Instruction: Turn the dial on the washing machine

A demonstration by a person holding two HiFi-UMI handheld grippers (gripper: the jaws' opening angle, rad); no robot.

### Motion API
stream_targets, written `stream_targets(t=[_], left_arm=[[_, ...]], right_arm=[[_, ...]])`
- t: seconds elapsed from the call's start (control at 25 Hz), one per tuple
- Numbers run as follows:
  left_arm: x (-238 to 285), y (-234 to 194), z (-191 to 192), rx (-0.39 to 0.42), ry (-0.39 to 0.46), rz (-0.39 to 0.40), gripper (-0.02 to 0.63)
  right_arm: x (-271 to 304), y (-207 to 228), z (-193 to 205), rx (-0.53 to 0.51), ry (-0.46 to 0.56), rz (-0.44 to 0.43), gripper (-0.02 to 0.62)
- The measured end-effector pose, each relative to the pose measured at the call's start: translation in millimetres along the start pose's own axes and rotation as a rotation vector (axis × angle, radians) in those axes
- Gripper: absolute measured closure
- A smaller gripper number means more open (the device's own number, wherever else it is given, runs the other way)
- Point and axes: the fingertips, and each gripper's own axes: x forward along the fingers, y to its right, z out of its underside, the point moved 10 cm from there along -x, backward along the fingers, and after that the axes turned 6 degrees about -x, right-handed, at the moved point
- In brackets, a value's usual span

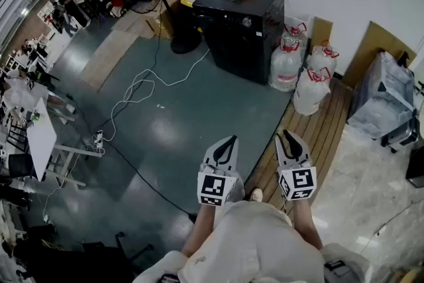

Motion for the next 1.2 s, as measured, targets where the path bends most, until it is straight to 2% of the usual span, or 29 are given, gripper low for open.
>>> stream_targets(t=[0.4, 0.64, 0.84, 1.2], left_arm=[[36, -21, -3, -0.016, -0.002, 0.005, 0.592], [75, -46, -3, -0.035, -0.011, 0.007, 0.594], [113, -83, -9, -0.06, -0.03, 0.002, 0.593], [187, -164, -45, -0.085, -0.063, 0.037, 0.592]], right_arm=[[37, 15, -3, -0.018, -0.006, 0.004, 0.495], [77, 31, -1, -0.024, -0.035, 0.009, 0.497], [128, 43, -9, -0.029, -0.065, 0.012, 0.505], [230, 57, -51, -0.032, -0.105, 0.034, 0.517]])
